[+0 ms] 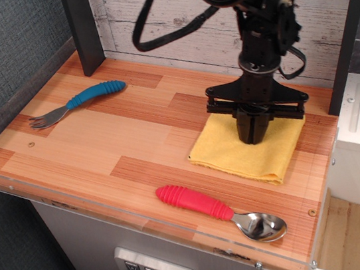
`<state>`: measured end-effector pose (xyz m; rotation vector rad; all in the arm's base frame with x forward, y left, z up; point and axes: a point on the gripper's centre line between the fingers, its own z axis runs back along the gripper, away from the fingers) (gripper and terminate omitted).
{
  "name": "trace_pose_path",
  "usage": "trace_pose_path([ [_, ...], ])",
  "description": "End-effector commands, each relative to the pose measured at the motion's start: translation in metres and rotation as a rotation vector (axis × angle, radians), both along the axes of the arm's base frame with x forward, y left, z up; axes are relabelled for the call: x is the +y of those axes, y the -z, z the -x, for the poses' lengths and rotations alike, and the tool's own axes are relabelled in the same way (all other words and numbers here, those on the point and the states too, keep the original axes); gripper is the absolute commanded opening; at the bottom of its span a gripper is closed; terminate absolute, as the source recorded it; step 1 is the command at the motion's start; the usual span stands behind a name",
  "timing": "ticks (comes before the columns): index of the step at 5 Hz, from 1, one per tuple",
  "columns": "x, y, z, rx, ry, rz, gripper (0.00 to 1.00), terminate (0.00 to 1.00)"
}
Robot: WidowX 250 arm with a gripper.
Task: Place the cloth directly behind the red spoon.
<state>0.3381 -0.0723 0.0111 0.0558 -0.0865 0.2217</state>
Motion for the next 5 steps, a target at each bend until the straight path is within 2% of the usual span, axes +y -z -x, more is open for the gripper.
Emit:
trace_pose_path([
  [1, -0.027, -0.017, 0.004, -0.035, 0.025, -0.008, 0.0, 0.0],
  [3, -0.034, -0.019, 0.009, -0.033, 0.023, -0.01, 0.0, 0.0],
  [4, -0.031, -0.025, 0.008, -0.055, 0.004, -0.012, 0.0, 0.0],
  [5, -0.023, -0.033, 0.004, -0.073, 0.014, -0.041, 0.0, 0.0],
])
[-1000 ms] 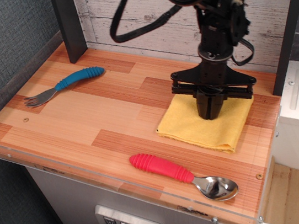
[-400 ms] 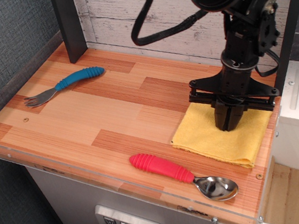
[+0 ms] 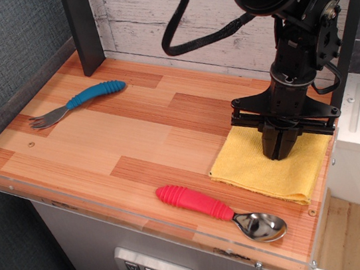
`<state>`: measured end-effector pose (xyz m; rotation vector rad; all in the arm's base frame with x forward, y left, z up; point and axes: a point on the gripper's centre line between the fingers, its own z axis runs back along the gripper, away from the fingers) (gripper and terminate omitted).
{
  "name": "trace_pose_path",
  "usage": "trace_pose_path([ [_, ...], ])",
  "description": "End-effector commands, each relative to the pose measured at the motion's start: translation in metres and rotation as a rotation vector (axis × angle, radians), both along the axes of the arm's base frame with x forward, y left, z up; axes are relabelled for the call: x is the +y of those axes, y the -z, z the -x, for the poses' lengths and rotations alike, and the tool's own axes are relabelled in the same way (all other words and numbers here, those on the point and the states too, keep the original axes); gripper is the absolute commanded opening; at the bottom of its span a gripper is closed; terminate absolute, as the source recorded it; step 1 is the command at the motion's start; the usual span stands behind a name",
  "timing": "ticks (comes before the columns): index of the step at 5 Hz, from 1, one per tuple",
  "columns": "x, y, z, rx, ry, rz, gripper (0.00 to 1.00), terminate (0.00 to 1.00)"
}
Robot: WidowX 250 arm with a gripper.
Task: Place the cloth directly behind the red spoon.
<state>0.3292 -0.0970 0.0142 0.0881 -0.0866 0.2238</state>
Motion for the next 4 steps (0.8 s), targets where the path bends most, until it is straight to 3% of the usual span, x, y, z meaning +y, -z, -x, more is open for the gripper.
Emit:
trace_pose_path([
  [1, 0.011, -0.038, -0.008, -0.099, 0.045, -0.032, 1.0, 0.0],
  [2, 0.014, -0.05, -0.012, -0.16, 0.05, -0.065, 1.0, 0.0],
  [4, 0.016, -0.078, -0.013, -0.161, 0.049, -0.037, 1.0, 0.0],
])
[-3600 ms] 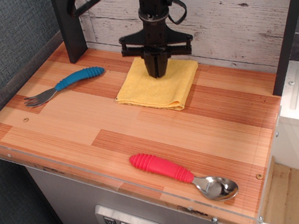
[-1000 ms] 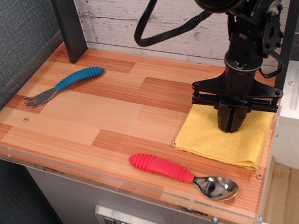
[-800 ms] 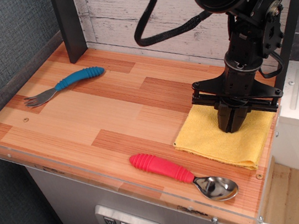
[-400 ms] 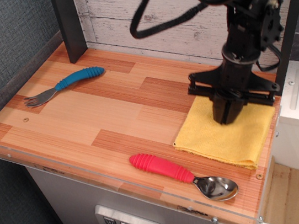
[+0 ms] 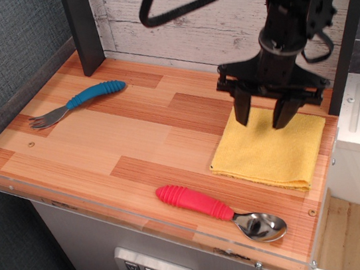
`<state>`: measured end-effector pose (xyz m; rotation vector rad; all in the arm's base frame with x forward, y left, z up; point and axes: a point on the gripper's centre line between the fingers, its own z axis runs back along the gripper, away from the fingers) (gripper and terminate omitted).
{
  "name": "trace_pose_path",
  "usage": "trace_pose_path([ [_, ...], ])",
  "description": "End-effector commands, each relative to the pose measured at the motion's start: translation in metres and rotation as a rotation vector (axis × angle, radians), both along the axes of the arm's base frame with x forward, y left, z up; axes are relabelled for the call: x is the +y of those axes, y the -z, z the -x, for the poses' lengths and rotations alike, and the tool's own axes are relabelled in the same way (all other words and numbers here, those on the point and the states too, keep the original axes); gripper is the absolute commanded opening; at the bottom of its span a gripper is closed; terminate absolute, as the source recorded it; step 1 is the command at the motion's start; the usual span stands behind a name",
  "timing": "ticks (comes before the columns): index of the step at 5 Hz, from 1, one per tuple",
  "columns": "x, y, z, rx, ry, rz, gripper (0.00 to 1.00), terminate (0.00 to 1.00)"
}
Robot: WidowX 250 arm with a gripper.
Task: Place the cloth directly behind the red spoon.
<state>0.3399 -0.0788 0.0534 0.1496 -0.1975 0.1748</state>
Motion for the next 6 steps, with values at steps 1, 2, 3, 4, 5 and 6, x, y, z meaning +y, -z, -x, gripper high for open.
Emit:
trace_pose_path([
  [1, -0.001, -0.048, 0.002, -0.053, -0.028, 0.046, 1.0, 0.0],
  [2, 0.005, -0.06, 0.004, -0.043, -0.036, 0.042, 1.0, 0.0],
  [3, 0.021, -0.074, 0.009, 0.006, -0.004, 0.06, 1.0, 0.0],
  [4, 0.041, -0.088, 0.024, 0.048, -0.041, 0.075, 1.0, 0.0],
  [5, 0.059, -0.099, 0.041, 0.083, -0.069, 0.111, 1.0, 0.0],
  [6, 0.085, -0.107, 0.062, 0.099, -0.167, 0.072, 1.0, 0.0],
])
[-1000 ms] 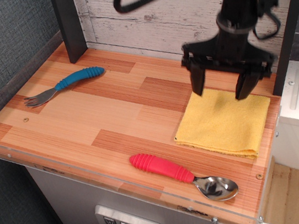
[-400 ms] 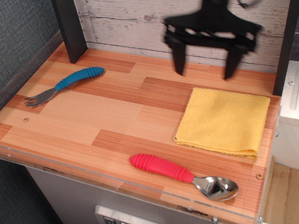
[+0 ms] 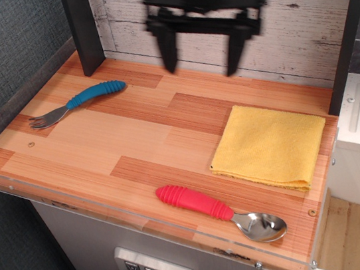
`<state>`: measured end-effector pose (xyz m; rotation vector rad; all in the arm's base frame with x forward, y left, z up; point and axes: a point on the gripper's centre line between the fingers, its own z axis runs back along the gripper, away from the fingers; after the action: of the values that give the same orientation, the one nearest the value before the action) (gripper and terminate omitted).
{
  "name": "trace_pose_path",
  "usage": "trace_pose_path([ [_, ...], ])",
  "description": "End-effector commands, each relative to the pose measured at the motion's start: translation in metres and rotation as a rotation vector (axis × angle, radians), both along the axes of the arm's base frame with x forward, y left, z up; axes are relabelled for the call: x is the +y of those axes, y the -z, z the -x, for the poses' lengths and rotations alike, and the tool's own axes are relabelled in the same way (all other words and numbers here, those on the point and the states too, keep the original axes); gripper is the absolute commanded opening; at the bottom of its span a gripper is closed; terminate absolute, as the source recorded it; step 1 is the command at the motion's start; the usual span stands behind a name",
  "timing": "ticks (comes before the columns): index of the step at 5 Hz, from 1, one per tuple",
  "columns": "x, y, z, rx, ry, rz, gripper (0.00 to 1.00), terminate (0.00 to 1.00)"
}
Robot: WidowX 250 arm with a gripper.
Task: Place the cloth directly behind the red spoon.
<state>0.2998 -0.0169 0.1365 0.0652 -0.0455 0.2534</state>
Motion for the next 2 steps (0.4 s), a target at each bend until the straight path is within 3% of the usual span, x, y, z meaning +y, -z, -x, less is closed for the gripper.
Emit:
trace_pose_path([
  [1, 0.044, -0.025, 0.05, -0.032, -0.139, -0.097, 1.0, 0.0],
  [2, 0.061, -0.019, 0.082, 0.015, -0.276, -0.139, 1.0, 0.0],
])
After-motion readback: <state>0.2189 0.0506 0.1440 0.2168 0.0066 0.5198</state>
